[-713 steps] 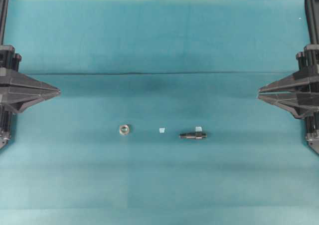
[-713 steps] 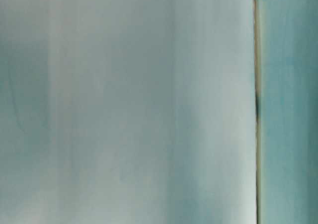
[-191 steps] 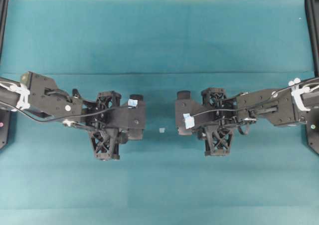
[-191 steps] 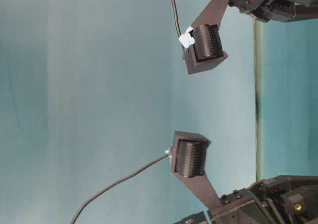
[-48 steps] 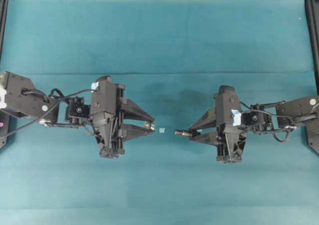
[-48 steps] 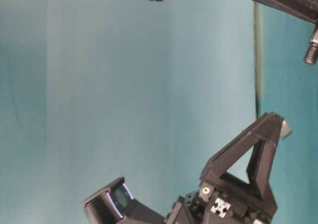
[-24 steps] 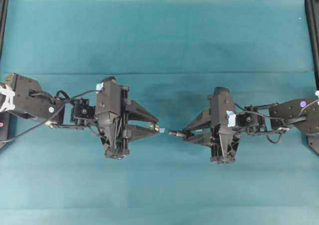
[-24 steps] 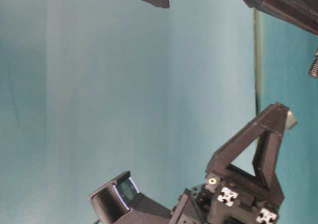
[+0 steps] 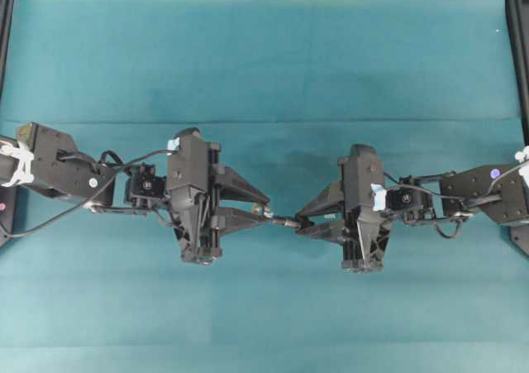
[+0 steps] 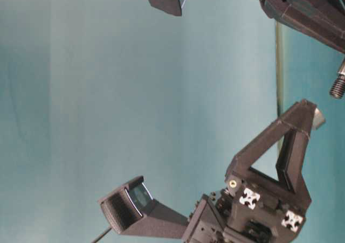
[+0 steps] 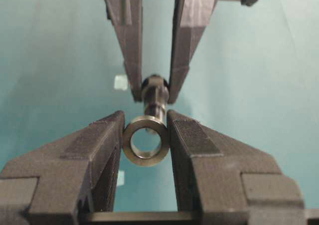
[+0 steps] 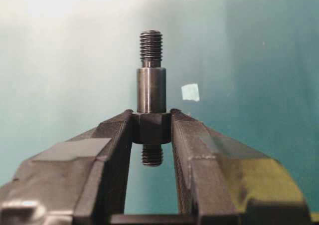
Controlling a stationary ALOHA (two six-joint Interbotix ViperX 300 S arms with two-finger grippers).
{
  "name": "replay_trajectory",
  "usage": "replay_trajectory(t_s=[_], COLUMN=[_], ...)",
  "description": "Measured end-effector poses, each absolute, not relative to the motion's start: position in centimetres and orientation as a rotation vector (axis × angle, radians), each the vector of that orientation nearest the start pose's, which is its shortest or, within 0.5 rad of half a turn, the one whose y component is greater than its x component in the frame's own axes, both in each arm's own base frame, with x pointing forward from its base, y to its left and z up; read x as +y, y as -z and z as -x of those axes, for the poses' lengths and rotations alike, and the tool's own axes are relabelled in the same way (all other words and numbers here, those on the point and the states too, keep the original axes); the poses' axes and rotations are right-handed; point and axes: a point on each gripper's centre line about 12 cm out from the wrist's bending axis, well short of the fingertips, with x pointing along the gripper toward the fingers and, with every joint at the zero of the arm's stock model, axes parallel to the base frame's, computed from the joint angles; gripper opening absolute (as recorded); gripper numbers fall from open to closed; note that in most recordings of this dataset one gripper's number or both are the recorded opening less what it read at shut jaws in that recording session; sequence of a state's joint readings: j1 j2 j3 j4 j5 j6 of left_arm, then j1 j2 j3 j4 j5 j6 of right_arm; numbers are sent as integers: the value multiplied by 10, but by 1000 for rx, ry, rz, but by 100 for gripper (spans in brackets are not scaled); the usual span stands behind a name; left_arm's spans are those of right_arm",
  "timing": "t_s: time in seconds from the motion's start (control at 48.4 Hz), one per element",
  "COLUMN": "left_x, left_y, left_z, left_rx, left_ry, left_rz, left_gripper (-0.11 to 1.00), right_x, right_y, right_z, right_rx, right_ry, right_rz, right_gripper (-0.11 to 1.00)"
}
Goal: Insert the washer onto the shaft with both hands.
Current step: 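Bring the washer toward the shaft tip, aligning hole with shaft, then push the washer with the left gripper onto the shaft toward the hex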
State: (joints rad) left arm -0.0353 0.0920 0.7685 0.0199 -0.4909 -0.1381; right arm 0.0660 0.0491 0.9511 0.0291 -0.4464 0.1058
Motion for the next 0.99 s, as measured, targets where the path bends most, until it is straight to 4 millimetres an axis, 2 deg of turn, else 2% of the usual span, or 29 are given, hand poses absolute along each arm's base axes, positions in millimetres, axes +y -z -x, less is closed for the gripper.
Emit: replay_trajectory(t_s=[0.641,0.992], left_x=[-17,-18], left_y=[-143,-142], left_z=[-396,-405], left_rx=[383,374], left_ry=[22,25], left_rz=[134,135], left_gripper=[33,33], right_x=[20,20], right_y=[-111,-112], right_z=[-338,-339], right_rx=[525,514], right_ry=[-7,-6], right_rz=[-118,-121], right_gripper=[0,0])
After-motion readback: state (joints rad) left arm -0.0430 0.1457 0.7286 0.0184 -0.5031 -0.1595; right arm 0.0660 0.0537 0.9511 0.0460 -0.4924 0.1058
